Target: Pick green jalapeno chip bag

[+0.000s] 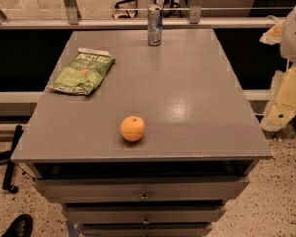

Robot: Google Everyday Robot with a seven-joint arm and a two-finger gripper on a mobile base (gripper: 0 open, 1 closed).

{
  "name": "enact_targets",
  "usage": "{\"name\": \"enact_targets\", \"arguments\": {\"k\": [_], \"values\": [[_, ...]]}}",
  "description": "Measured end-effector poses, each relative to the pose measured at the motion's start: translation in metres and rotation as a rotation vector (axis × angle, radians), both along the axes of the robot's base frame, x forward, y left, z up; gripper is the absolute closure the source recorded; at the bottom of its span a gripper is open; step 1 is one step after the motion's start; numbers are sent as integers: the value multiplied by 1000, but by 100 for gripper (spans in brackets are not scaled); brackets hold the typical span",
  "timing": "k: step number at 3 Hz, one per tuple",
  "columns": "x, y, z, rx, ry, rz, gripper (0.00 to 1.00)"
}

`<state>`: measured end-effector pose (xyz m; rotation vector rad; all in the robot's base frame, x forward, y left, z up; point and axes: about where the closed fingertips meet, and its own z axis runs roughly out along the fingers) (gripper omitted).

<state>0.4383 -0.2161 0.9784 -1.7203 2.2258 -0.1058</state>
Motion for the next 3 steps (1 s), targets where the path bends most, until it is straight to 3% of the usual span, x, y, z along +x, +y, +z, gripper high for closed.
{"name": "enact_targets", "arguments": {"k": [1, 2, 3], "values": [[0, 0, 0, 0, 0, 0, 0], [16, 13, -8, 65, -19, 15, 0], [51, 61, -28, 172, -39, 59, 0]]}}
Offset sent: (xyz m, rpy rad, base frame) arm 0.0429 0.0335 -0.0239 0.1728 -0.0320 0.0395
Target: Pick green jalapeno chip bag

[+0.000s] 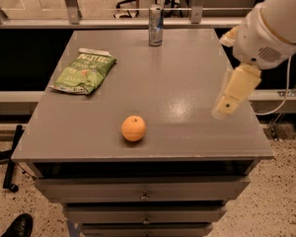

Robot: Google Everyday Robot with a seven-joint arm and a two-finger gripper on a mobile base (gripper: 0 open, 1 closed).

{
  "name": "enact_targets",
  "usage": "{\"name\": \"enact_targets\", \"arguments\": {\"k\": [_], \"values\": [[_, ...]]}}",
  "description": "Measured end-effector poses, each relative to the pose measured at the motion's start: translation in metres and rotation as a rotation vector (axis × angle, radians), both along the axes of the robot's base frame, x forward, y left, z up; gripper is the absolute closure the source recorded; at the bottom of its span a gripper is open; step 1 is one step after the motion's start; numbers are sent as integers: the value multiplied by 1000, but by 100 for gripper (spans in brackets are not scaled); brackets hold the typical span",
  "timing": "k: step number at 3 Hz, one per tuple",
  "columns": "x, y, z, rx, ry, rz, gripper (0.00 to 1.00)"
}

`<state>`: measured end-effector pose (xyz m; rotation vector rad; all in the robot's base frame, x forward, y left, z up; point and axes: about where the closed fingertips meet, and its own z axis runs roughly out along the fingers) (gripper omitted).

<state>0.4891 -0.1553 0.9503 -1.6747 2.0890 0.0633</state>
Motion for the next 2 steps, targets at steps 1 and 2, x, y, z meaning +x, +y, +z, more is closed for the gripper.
{"name": "enact_targets", "arguments": {"k": [1, 2], "values": [[42, 59, -5, 128, -40, 55, 0], [91, 125, 9, 297, -72, 107, 0]]}}
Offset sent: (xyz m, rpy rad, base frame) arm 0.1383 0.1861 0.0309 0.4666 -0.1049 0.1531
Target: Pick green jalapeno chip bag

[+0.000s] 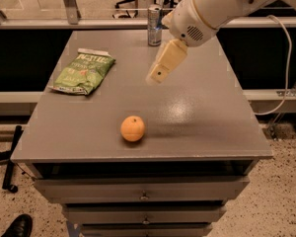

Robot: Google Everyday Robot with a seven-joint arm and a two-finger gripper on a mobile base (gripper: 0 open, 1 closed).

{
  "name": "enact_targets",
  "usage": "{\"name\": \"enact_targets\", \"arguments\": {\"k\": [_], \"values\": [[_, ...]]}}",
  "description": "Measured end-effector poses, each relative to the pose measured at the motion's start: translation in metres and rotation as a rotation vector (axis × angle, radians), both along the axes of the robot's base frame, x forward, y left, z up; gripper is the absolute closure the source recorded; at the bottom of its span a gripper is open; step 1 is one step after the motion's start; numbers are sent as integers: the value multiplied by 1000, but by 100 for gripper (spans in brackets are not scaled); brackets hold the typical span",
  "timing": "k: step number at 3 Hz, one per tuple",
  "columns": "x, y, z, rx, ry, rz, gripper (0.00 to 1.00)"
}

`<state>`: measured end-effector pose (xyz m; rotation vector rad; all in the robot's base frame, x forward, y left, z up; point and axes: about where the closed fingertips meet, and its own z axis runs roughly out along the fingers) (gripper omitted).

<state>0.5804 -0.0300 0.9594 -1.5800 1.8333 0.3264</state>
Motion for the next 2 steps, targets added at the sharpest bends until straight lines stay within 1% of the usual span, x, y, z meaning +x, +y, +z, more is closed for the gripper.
{"name": "enact_targets", "arguments": {"k": [1, 2], "values": [[0, 0, 0, 0, 0, 0, 0], [-1, 2, 2, 18, -6, 4, 0]]}}
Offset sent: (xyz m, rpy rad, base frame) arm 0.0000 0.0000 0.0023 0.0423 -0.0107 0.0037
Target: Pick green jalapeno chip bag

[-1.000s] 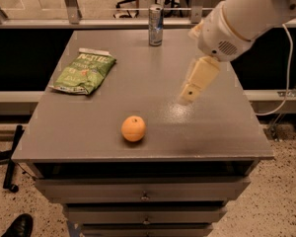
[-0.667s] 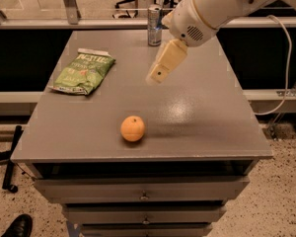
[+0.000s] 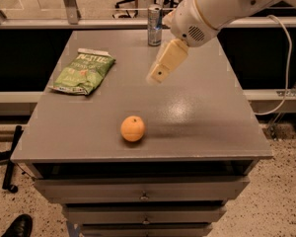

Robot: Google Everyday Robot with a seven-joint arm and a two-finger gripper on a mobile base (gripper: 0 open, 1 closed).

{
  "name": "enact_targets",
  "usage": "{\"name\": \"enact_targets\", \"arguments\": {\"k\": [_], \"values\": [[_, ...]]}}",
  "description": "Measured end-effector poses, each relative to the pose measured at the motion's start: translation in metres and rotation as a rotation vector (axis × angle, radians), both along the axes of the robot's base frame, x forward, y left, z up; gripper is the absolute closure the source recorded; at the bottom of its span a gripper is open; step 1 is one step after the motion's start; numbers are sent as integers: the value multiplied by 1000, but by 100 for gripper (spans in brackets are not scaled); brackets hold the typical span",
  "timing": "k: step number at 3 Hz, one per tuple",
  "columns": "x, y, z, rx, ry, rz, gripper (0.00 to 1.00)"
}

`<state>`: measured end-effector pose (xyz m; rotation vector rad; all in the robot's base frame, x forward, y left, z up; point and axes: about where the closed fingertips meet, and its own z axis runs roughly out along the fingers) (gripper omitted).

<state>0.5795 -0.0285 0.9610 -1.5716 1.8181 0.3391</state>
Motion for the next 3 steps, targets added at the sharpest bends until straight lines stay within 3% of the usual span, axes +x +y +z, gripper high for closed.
{"name": "enact_targets", "arguments": {"k": [1, 3], "values": [[0, 33, -24, 96, 38, 13, 0], [74, 145, -31, 355, -25, -16, 0]]}}
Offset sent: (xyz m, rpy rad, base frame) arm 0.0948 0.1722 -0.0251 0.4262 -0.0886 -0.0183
